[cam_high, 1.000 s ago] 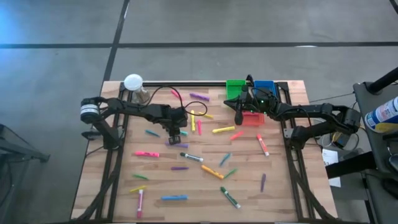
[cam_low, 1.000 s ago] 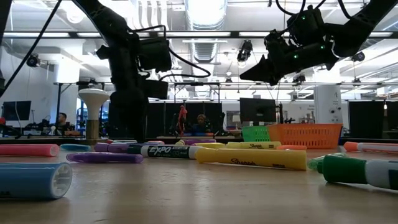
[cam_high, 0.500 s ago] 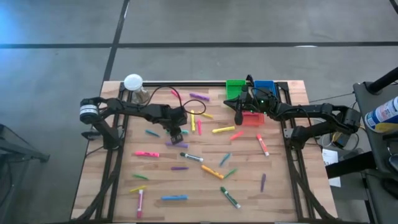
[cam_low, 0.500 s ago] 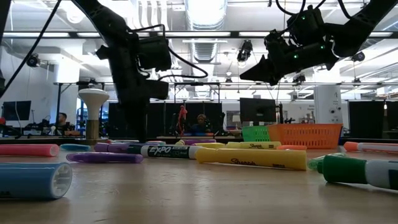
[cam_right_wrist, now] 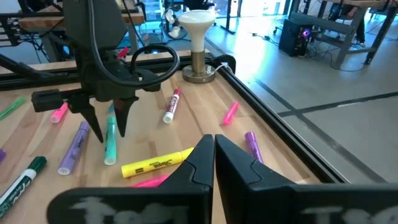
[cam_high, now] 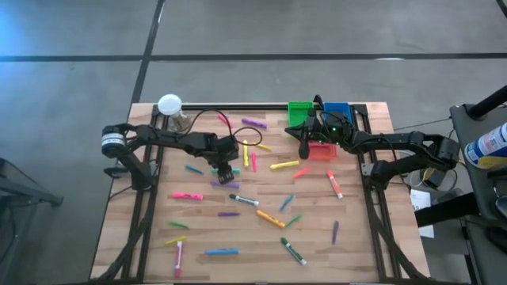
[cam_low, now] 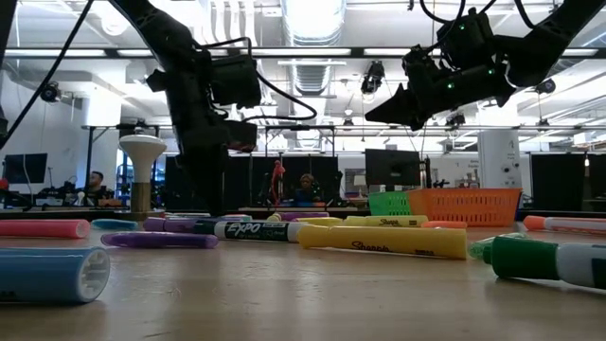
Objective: Pick & Place Markers
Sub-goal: Put the light blue highlighter pen into the orange bin
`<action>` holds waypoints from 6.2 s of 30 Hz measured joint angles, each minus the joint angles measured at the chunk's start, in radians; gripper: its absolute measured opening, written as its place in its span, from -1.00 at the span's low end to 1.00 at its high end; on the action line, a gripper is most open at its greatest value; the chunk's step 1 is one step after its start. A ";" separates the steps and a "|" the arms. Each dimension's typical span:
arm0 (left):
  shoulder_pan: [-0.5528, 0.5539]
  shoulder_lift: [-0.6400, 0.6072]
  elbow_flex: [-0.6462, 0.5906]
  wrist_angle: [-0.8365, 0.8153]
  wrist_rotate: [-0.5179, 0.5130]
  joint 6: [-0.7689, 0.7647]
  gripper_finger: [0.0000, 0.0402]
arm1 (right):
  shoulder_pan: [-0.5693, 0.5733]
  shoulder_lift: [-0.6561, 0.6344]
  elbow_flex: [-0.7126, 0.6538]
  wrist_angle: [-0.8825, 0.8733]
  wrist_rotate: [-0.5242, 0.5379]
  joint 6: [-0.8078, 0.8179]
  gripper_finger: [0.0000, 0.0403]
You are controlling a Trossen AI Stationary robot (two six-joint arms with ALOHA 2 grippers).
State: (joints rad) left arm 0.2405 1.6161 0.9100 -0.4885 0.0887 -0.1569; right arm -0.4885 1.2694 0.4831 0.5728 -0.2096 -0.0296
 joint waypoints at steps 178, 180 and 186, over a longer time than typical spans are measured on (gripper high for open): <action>-0.032 -0.297 -0.112 0.543 0.108 0.025 -0.17 | -0.227 -0.280 0.191 -1.247 0.025 0.022 -0.62; -0.032 -0.309 -0.121 0.541 0.104 0.024 -0.17 | -0.236 -0.253 0.191 -1.242 0.007 0.026 -0.61; -0.031 -0.316 -0.132 0.547 0.096 0.022 -0.17 | -0.255 -0.202 0.195 -1.242 0.003 0.056 -0.50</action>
State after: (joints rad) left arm 0.2092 1.3003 0.7784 0.0584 0.1848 -0.1345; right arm -0.7440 1.0669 0.6785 -0.6687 -0.2062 0.0261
